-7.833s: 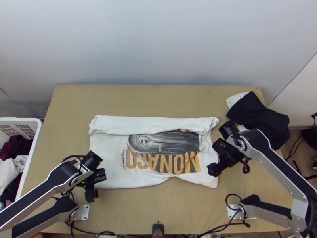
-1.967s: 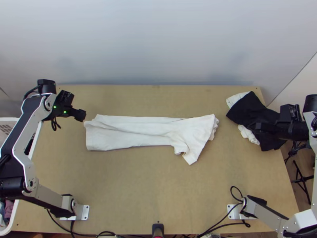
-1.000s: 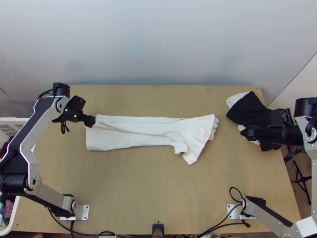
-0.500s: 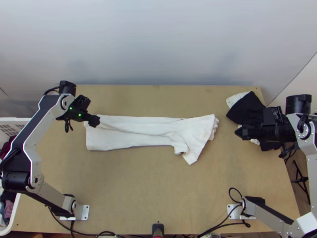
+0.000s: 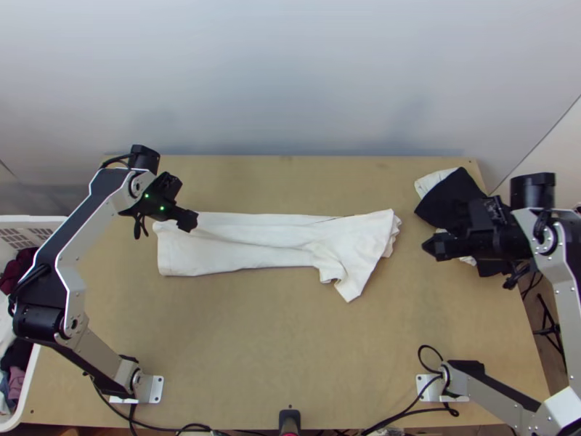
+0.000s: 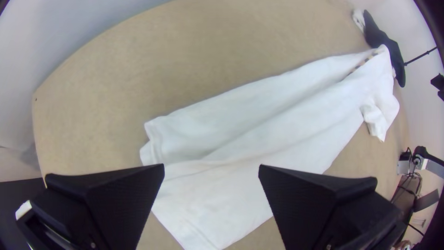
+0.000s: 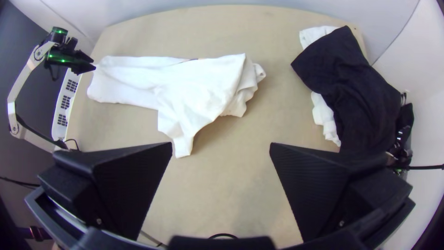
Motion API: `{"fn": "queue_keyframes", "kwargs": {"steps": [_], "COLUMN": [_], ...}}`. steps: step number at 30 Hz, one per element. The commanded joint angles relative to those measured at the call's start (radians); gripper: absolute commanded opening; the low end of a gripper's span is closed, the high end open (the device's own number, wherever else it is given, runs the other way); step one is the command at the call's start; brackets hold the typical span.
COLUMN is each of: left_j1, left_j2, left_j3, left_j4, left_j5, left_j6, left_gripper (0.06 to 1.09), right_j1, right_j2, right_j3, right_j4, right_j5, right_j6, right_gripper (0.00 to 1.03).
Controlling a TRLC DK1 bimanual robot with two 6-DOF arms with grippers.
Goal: Fold the t-shirt
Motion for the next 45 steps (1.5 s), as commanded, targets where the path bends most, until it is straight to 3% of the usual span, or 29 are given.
{"fn": "queue_keyframes", "kwargs": {"steps": [1,4,7,12,18,21,23,37,45], "left_j1": [0.003,0.034,0.049,0.055,0.076,0.11,0.138,0.238,0.236], "left_j2": [-0.001,-0.013,-0.017,-0.03,-0.025,-0.025,-0.03,-0.059,-0.033], "left_j3": [0.015,0.008,-0.01,-0.021,-0.019,-0.008,-0.004,-0.111,-0.12], "left_j4": [-0.021,-0.021,-0.021,-0.022,-0.04,-0.056,-0.068,-0.09,-0.088], "left_j5": [0.0,0.003,0.013,0.022,0.054,0.054,0.059,0.131,0.174], "left_j6": [-0.007,-0.023,-0.02,-0.018,-0.017,-0.018,-0.026,-0.047,-0.064], "left_gripper": [1.05,1.05,1.05,1.05,1.05,1.05,1.05,1.05,1.05], "right_j1": [0.076,0.126,0.198,0.251,0.254,0.244,0.232,0.209,0.183], "right_j2": [-0.012,-0.015,0.009,0.071,0.167,0.221,0.253,0.548,0.716], "right_j3": [-0.06,-0.106,-0.124,-0.124,-0.14,-0.158,-0.169,-0.103,-0.02], "right_j4": [0.014,0.065,0.154,0.285,0.391,0.471,0.543,0.658,0.686], "right_j5": [0.003,0.003,0.001,0.001,0.001,0.001,0.001,-0.085,-0.091], "right_j6": [-0.004,0.001,0.011,0.013,-0.087,-0.142,-0.145,-0.18,-0.202], "right_gripper": [0.93,0.91,0.69,0.46,0.43,0.15,0.07,0.06,0.03]}}
